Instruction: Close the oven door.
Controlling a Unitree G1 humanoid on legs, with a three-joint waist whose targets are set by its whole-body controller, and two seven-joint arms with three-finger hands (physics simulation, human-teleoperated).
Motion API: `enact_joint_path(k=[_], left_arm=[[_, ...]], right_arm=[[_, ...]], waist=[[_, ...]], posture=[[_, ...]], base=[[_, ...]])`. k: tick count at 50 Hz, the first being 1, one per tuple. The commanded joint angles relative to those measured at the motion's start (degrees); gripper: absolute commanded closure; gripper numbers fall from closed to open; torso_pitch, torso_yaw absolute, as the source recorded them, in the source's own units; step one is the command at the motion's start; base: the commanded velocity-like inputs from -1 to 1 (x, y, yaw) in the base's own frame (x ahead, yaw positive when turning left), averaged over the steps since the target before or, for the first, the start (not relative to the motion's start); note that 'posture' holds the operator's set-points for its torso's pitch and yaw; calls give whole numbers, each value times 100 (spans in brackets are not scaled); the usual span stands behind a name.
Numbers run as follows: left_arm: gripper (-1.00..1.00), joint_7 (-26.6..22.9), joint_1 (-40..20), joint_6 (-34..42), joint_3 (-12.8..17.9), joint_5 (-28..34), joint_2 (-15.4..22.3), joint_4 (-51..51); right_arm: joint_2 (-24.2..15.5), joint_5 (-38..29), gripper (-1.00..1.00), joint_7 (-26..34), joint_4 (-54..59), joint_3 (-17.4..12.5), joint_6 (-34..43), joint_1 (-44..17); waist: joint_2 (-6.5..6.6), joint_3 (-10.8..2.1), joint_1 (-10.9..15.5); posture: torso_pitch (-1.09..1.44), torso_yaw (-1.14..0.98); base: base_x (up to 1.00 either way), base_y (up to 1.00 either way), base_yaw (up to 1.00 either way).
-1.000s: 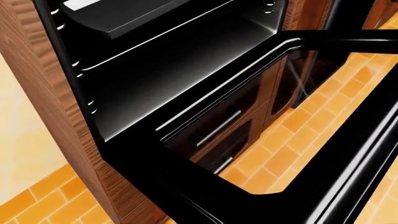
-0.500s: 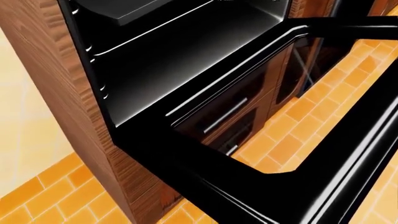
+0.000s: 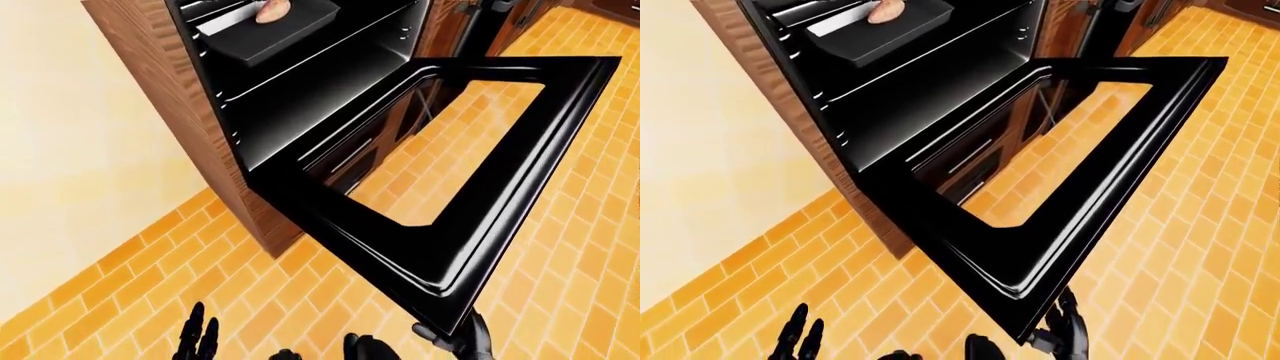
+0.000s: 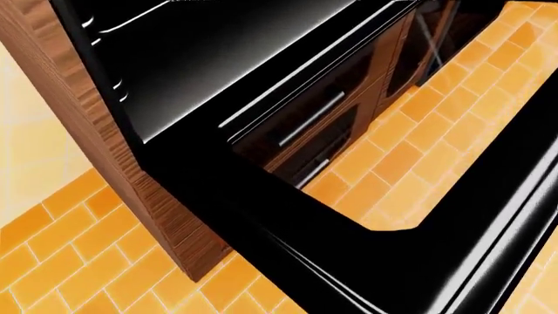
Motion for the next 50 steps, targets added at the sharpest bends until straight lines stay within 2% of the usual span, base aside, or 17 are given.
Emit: enact_joint_path(k=[1, 7, 13, 22, 29, 33, 34, 36, 42, 50], left_arm=[[-100, -43, -12, -127, 22, -48, 55, -70], [-100, -175, -18, -120, 41, -143, 55, -69], [-100, -213, -41, -115, 36, -182, 69, -66], [-100, -180, -41, -105, 18, -159, 52, -68], [-100, -198, -36, -95, 6, -161, 45, -71], [-100, -146, -26, -82, -2, -131, 50, -68], [-100, 148, -11, -84, -87, 21, 74, -51], [-100, 19, -13, -66, -18, -19, 75, -60], [-100, 16, -20, -93, 18, 6, 77, -64], [-100, -20, -21, -99, 21, -12, 62, -67]], right_arm=[[-39, 97, -100, 195, -97, -3, -256, -47], [-59, 78, -100, 237, -104, 83, -284, -80], [-79, -125, -100, 107, -137, 239, -238, -143], [-122, -198, -100, -14, -318, 414, 158, -464], [-98, -225, -100, 57, -790, 657, 521, -629], [-98, -451, -100, 14, -1449, 902, 904, -578], [-79, -458, -100, 6, -1645, 910, 1015, -534], [-69, -498, -100, -71, -2035, 931, 1273, -450], [48, -705, -100, -509, -4370, 1045, 2905, 126], [240, -995, -100, -670, -6072, 1069, 4206, 357]], waist=[[-1, -78, 0], [-7, 63, -15], [-7, 124, -18], [-5, 159, -28], [-8, 146, -17], [-9, 133, -5], [-9, 131, -3], [-7, 122, 5], [-10, 91, 55], [-4, 57, 65]], posture=[[30, 0], [32, 0], [32, 0], [32, 0], [32, 0], [32, 0], [32, 0], [32, 0], [32, 0], [32, 0]], base=[[0, 0, 0], [0, 0, 0], [0, 0, 0], [0, 0, 0], [0, 0, 0], [0, 0, 0], [0, 0, 0], [0, 0, 0], [0, 0, 0], [0, 0, 0]])
